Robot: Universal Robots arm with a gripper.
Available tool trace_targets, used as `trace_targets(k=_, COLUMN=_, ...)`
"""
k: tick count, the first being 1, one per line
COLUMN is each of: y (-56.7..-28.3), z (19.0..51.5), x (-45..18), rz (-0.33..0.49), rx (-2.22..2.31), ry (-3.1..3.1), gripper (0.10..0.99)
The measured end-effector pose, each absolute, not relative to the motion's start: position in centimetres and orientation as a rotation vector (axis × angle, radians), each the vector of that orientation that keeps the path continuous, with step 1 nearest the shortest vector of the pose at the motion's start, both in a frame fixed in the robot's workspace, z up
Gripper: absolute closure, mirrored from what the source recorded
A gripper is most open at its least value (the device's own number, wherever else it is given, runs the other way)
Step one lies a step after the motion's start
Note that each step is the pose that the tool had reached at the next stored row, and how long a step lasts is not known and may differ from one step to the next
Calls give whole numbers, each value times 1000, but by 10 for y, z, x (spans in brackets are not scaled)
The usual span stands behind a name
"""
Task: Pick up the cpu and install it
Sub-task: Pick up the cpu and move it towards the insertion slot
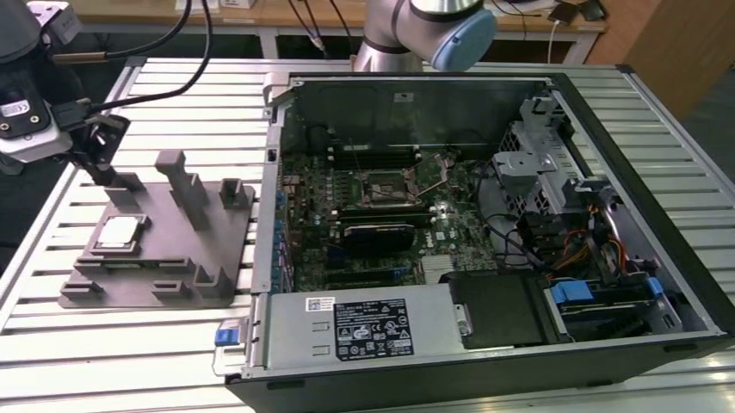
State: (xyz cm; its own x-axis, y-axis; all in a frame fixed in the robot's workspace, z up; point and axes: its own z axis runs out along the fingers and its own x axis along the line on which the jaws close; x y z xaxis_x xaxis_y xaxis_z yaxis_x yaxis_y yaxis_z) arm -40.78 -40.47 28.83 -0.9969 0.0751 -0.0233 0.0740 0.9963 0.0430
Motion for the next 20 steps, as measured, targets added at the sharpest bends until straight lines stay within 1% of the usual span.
trace_targets(k=20, y=-415, z=255, x=-425, rz=66, rx=116, ry=3114, gripper=980)
